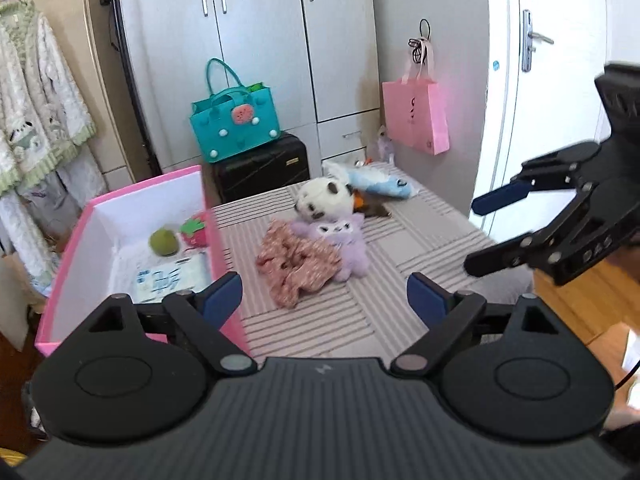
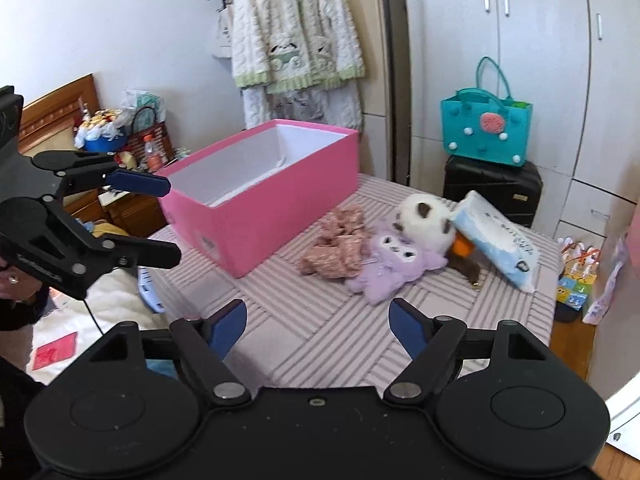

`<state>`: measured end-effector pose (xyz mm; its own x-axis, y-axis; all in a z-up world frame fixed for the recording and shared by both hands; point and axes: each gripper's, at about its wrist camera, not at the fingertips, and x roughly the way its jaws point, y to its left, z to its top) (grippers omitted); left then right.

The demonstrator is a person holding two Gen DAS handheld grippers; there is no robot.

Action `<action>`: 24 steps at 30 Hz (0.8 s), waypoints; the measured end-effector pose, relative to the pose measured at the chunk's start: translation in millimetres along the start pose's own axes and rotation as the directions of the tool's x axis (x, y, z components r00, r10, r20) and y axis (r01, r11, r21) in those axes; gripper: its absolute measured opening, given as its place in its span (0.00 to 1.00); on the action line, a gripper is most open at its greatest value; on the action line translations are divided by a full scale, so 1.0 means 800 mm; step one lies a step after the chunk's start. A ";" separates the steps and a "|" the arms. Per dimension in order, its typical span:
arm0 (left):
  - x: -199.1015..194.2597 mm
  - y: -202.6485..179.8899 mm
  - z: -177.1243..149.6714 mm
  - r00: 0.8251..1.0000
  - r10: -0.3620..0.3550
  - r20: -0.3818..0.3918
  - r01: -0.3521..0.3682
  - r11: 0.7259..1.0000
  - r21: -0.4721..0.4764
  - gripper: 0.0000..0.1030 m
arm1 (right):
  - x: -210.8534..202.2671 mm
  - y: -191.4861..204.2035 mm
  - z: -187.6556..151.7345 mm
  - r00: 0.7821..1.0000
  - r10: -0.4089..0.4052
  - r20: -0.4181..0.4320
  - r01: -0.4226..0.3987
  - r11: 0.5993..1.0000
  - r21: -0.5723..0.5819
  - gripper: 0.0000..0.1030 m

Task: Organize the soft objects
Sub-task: 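Move the left tool toward the white Soft Cotton pack on the table, then close the left tool on the edge of the white Soft Cotton pack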

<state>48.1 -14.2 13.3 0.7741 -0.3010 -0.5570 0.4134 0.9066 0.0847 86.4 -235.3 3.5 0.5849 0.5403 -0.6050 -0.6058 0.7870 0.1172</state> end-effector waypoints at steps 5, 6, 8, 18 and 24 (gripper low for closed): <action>0.039 -0.005 0.010 0.999 -0.038 -0.003 0.038 0.999 -0.022 0.88 | 0.019 -0.027 -0.009 0.999 -0.033 0.021 0.033 0.999 0.010 0.83; 0.047 -0.006 0.012 0.999 -0.040 -0.007 0.040 0.999 -0.023 0.88 | 0.024 -0.032 -0.011 0.999 -0.038 0.021 0.038 0.999 0.012 0.83; 0.064 -0.007 0.017 0.999 -0.037 -0.013 0.036 0.999 -0.031 0.88 | 0.035 -0.042 -0.014 0.999 -0.044 0.014 0.044 0.999 0.014 0.83; 0.143 -0.003 0.033 0.999 0.023 -0.047 -0.028 0.994 -0.108 0.88 | 0.065 -0.096 -0.010 0.996 -0.092 0.005 0.091 0.994 0.059 0.83; 0.180 -0.002 0.049 0.998 -0.018 -0.063 0.008 0.988 -0.152 0.88 | 0.077 -0.128 -0.012 0.992 -0.125 0.010 0.123 0.988 0.096 0.83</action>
<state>177.5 -70.3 -34.7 0.7349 -0.2979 -0.6093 0.3422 0.9385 -0.0462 178.9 -285.6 -53.2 0.6613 0.4406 -0.6071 -0.4745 0.8725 0.1164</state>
